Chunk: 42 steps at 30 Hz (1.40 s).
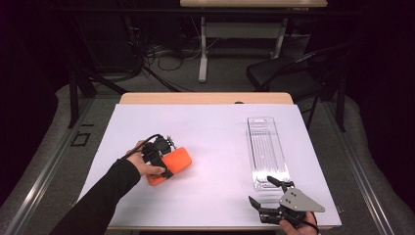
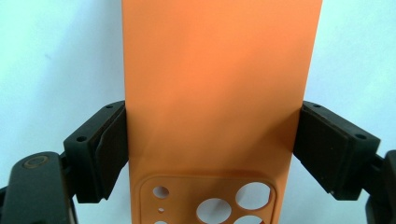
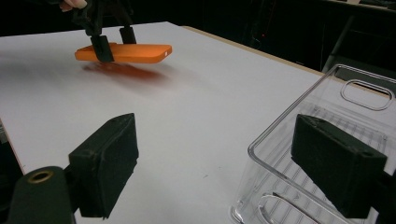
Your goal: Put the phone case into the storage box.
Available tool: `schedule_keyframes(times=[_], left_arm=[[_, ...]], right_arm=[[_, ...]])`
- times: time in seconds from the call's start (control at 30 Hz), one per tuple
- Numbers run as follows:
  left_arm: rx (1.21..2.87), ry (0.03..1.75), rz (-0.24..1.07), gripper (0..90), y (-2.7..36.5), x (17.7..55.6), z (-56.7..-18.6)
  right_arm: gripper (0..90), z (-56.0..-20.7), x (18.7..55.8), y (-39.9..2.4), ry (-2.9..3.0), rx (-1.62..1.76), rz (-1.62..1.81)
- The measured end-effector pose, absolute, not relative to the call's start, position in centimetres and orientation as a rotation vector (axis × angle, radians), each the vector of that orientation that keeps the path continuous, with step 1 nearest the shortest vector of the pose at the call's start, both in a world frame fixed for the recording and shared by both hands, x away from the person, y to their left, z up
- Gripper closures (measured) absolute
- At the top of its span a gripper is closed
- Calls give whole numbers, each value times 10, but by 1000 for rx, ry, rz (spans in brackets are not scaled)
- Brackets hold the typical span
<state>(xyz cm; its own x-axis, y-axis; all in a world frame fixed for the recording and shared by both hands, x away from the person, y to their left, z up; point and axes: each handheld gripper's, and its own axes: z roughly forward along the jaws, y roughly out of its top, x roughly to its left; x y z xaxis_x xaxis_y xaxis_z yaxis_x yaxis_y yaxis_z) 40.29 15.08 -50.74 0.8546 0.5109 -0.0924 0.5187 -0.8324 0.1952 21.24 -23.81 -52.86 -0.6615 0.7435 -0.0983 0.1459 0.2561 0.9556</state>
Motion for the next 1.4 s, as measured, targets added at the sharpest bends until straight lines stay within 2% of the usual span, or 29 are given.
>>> schedule_keyframes(times=[0.77,1.4], left_arm=[[2625,759,-24,159,148,396,-484],[2686,631,-53,159,120,390,-462]], right_arm=[[143,-528,212,-238,1987,806,1420],[143,-511,221,-220,2055,703,1334]])
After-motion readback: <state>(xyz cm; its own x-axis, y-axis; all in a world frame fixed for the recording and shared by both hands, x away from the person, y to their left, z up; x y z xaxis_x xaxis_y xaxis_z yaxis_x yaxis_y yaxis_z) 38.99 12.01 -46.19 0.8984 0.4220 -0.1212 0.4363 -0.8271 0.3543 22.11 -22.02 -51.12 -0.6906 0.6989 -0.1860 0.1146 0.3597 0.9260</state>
